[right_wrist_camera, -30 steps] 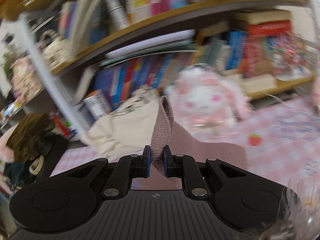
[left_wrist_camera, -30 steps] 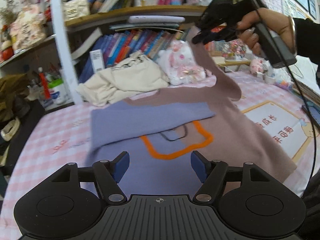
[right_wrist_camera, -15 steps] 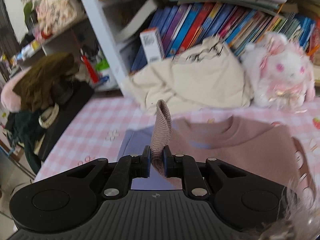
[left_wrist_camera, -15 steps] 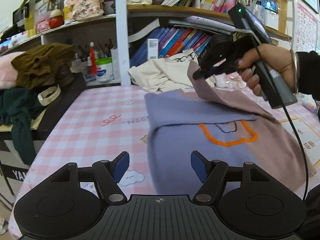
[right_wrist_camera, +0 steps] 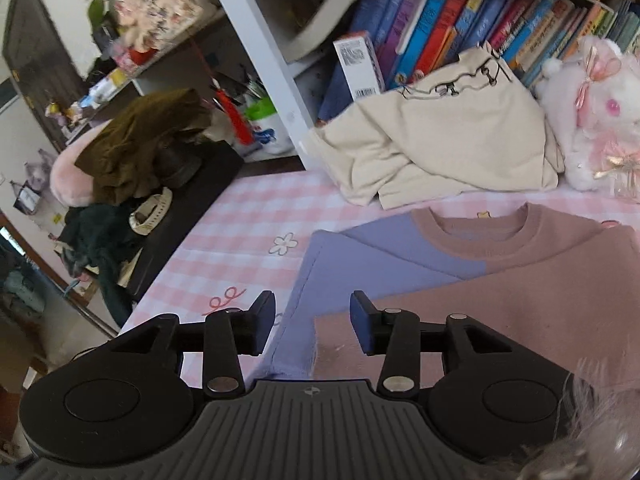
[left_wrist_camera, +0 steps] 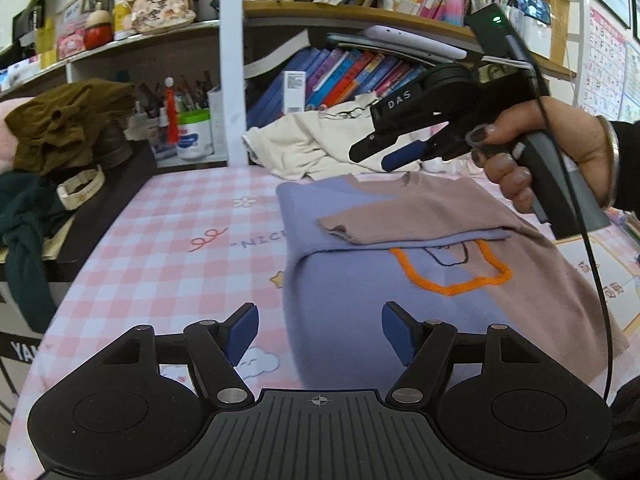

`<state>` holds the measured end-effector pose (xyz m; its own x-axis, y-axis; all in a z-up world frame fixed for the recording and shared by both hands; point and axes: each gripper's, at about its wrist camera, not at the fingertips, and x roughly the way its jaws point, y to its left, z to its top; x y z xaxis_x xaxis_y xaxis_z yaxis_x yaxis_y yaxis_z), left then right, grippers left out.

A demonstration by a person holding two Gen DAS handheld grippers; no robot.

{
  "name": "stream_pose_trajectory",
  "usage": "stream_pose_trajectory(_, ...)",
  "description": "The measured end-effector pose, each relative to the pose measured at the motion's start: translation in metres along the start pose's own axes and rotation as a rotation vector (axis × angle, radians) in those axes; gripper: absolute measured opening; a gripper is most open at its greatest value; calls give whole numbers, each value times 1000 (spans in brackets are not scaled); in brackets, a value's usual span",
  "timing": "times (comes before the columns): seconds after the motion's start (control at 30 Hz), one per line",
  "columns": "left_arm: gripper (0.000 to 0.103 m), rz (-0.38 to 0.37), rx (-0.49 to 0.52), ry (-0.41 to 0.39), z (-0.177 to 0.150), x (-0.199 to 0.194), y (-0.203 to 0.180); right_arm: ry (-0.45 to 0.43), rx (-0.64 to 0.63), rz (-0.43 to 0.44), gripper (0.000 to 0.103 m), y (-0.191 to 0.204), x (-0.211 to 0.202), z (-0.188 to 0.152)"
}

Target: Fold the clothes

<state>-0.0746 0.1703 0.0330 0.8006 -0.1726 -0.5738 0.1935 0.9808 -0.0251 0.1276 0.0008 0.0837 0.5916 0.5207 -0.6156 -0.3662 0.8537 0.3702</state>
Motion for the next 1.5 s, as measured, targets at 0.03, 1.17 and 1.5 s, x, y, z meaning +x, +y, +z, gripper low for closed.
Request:
stream_pose_trajectory(0.03, 71, -8, 2, 1, 1, 2, -1, -1, -8, -7, 41, -1, -5, -2)
stream_pose_trajectory(1.17, 72, -72, 20, 175, 4, 67, -5, 117, 105, -524, 52, -103, -141, -174)
stream_pose_trajectory(1.5, 72, -57, -17, 191, 4, 73, 2, 99, 116, -605, 49, -107, -150, -178)
